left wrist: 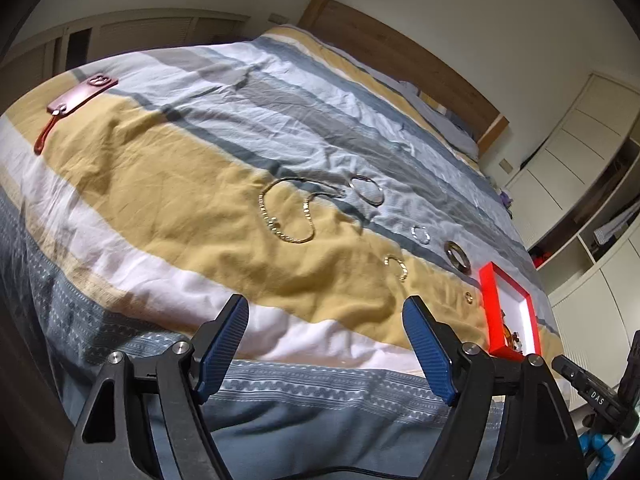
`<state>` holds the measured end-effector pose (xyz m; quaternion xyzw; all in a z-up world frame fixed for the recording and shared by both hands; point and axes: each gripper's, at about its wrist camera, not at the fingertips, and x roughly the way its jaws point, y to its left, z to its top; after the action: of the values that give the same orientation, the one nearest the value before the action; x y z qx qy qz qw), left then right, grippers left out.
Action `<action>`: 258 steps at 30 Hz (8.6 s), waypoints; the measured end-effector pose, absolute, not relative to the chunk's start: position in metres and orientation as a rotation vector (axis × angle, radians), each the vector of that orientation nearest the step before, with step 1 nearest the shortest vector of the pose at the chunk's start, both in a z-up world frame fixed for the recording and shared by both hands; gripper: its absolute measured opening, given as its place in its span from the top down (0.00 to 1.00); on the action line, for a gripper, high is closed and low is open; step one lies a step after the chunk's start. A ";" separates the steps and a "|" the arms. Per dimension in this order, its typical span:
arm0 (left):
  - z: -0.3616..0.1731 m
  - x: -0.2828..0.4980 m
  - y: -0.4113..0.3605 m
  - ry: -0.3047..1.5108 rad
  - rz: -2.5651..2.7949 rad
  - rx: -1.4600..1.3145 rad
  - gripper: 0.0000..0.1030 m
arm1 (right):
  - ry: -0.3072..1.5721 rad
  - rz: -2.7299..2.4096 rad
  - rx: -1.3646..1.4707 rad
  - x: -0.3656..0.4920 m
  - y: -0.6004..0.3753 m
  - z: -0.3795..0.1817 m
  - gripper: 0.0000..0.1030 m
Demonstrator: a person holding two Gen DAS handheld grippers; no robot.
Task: Organize jewelry
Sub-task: 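Withdraw both tools from the box back over the bed, then move the left tool toward the chain necklace while the right tool holds still, then grasp the pearl chain necklace with the left gripper while the right grasps a twisted silver bangle, then carry the necklace and twisted bangle over the red box with both grippers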
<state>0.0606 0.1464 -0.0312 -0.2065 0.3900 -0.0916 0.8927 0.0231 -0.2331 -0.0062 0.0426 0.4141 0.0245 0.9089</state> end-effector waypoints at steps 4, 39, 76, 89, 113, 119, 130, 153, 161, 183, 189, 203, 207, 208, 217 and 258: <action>-0.041 0.064 0.158 0.832 -0.150 -0.450 0.23 | 0.872 0.072 0.091 0.032 -0.231 -0.015 0.80; -0.083 0.121 0.154 0.949 -0.024 -0.416 0.11 | 0.977 0.100 0.142 0.077 -0.242 -0.071 0.80; -0.096 0.224 0.111 0.916 0.056 -0.356 0.09 | 0.984 0.175 0.121 0.173 -0.235 -0.097 0.80; -0.095 0.247 0.107 0.883 0.059 -0.330 0.09 | 0.923 0.268 0.048 0.262 -0.188 -0.086 0.66; -0.116 0.258 0.121 0.890 0.160 -0.308 0.08 | 0.969 0.350 0.033 0.321 -0.159 -0.134 0.65; -0.125 0.263 0.118 0.931 0.216 -0.261 0.08 | 0.956 0.358 0.044 0.322 -0.160 -0.137 0.65; -0.128 0.264 0.121 0.929 0.229 -0.262 0.09 | 0.928 0.353 0.032 0.323 -0.157 -0.142 0.65; -0.121 0.259 0.115 0.886 0.118 -0.296 0.64 | 0.919 0.371 0.072 0.315 -0.155 -0.137 0.85; -0.121 0.257 0.122 0.892 0.066 -0.372 0.87 | 0.938 0.398 0.147 0.313 -0.160 -0.137 0.90; -0.090 0.239 0.119 0.847 0.066 -0.366 0.93 | 0.932 0.422 0.167 0.285 -0.158 -0.119 0.95; -0.072 0.229 0.116 0.814 0.074 -0.350 0.93 | 0.915 0.424 0.166 0.271 -0.159 -0.105 0.95; -0.029 0.196 0.104 0.744 0.043 -0.334 0.93 | 0.868 0.421 0.186 0.229 -0.162 -0.066 0.95; -0.013 0.182 0.101 0.720 0.028 -0.329 0.93 | 0.852 0.414 0.197 0.210 -0.166 -0.054 0.95; -0.010 0.179 0.101 0.715 0.024 -0.327 0.93 | 0.848 0.411 0.199 0.205 -0.167 -0.051 0.95; 0.024 0.148 0.082 0.666 -0.011 -0.291 0.94 | 0.811 0.378 0.234 0.158 -0.196 -0.030 0.95; 0.038 0.114 -0.244 0.787 -0.579 -0.021 0.93 | 0.661 0.013 0.490 0.039 -0.449 -0.014 0.95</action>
<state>0.1140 -0.2444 0.0378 -0.0100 0.3781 -0.2781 0.8830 0.0387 -0.4491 -0.0143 0.2384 0.3210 0.0061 0.9166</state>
